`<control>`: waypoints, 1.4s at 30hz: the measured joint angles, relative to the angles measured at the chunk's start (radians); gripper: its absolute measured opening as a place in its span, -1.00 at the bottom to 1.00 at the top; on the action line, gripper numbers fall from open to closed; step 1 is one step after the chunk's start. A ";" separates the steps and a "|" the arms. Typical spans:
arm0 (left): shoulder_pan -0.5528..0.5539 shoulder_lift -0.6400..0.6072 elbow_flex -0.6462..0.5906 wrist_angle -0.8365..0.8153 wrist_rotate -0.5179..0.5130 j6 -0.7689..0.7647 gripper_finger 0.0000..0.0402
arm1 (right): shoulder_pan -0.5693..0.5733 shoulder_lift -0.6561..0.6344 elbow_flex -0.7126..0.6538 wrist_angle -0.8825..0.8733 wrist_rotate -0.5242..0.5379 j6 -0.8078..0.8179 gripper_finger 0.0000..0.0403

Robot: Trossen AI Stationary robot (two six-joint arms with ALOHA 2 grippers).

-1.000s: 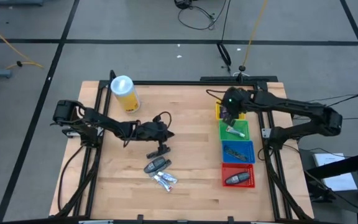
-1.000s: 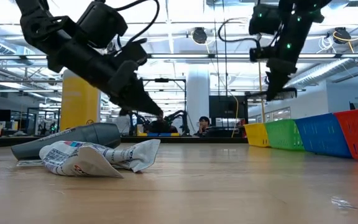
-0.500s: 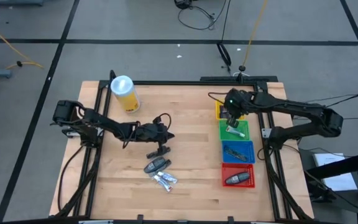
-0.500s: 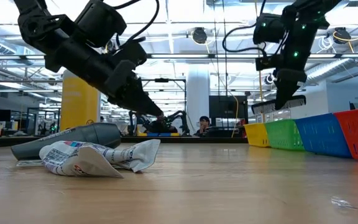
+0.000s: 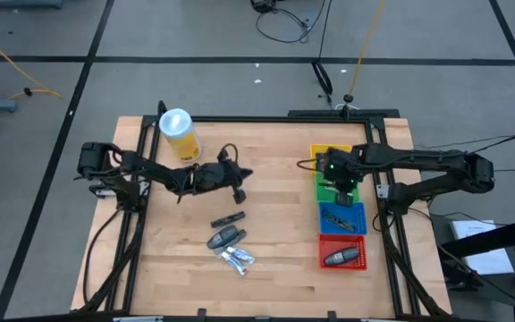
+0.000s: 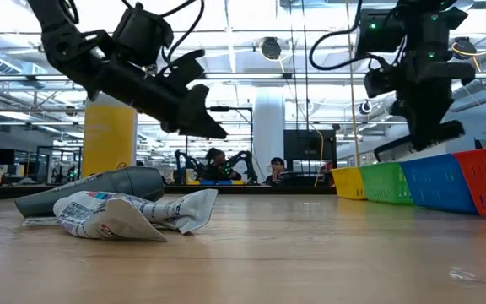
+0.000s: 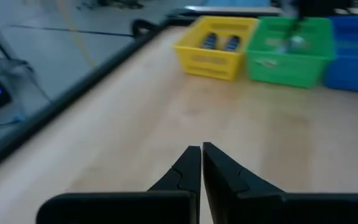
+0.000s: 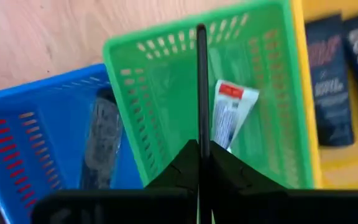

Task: Pick & Place Travel size toiletries
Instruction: Put the black hair comb into the blue bin

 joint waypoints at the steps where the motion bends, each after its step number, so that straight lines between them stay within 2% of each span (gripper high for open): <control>1: 0.020 0.000 0.000 0.009 0.000 0.008 -0.90 | 0.006 0.000 0.000 -0.015 -0.006 0.023 -0.96; 8: 0.121 0.000 0.000 0.031 0.000 -0.021 -0.90 | 0.103 0.000 0.000 -0.050 -0.231 0.194 -0.96; 11: 0.135 0.000 0.000 0.030 0.000 -0.026 -0.90 | 0.181 0.000 0.000 -0.049 -0.258 0.313 -0.96; 17: 0.131 0.000 0.000 0.027 0.008 0.013 -0.90 | 0.353 -0.030 0.000 -0.051 -0.248 0.568 -0.96; 22: 0.119 0.000 0.000 0.004 0.010 0.023 -0.90 | 0.469 -0.075 0.000 -0.044 -0.134 0.694 -0.96; 26: 0.091 0.000 0.000 -0.058 0.023 0.000 -0.90 | 0.538 -0.089 -0.023 -0.010 -0.128 0.775 -0.96; 33: 0.033 0.000 0.000 -0.081 0.166 -0.006 -0.90 | 0.563 -0.088 -0.182 0.174 -0.155 0.777 -0.96; 37: 0.007 0.000 0.000 -0.081 0.181 0.008 -0.90 | 0.563 -0.088 -0.263 0.274 -0.156 0.732 -0.96; 42: -0.007 0.000 0.000 -0.063 0.181 0.031 -0.90 | 0.563 -0.089 -0.307 0.303 -0.156 0.727 -0.96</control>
